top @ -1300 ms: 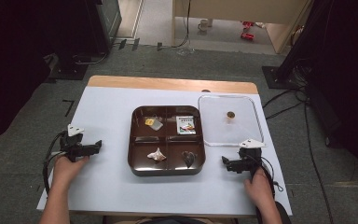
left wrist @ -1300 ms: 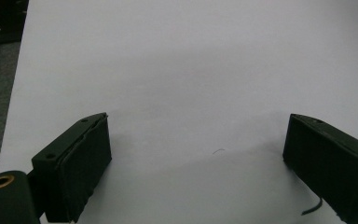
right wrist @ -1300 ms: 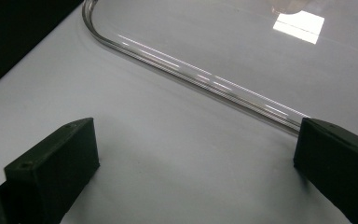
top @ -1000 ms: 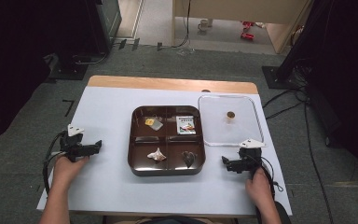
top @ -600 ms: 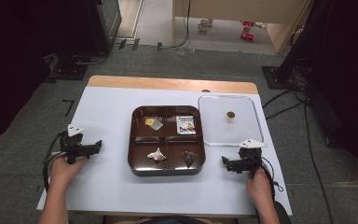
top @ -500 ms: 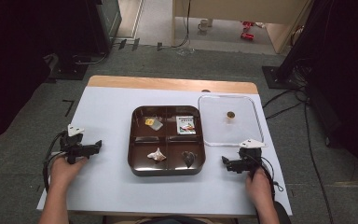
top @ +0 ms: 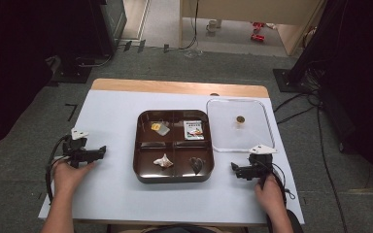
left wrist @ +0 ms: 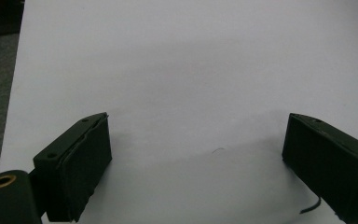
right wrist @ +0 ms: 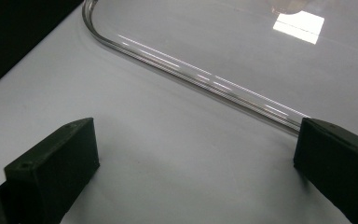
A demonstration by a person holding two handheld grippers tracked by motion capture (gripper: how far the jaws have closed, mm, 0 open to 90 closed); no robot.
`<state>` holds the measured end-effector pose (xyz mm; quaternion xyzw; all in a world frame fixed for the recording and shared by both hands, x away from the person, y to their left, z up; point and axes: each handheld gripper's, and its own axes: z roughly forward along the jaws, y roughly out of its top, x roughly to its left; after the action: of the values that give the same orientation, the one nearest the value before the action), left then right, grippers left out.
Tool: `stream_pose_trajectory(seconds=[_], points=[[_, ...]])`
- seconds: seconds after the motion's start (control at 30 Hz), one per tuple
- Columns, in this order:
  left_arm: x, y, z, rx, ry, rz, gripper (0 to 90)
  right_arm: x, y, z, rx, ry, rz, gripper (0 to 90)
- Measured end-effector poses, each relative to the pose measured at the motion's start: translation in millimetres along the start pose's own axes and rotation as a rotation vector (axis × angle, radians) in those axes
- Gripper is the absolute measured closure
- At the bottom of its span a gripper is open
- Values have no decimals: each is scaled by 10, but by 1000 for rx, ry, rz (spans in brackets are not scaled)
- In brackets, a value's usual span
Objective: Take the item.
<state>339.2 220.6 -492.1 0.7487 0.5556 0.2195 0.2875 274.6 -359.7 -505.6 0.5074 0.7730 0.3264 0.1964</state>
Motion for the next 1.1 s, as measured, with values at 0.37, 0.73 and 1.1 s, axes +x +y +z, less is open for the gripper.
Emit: stream_pose_trajectory(seconds=[0.37, 0.73, 1.1], points=[[7, 28, -43, 19, -25, 19, 167, 0, 0, 0, 1, 0, 1, 0], [-27, 98, -95, 42, -75, 38, 243, -1, 0, 0, 1, 0, 0, 0], [-61, 150, -211, 13, -133, 45, 261, -1, 0, -1, 1, 0, 0, 0]])
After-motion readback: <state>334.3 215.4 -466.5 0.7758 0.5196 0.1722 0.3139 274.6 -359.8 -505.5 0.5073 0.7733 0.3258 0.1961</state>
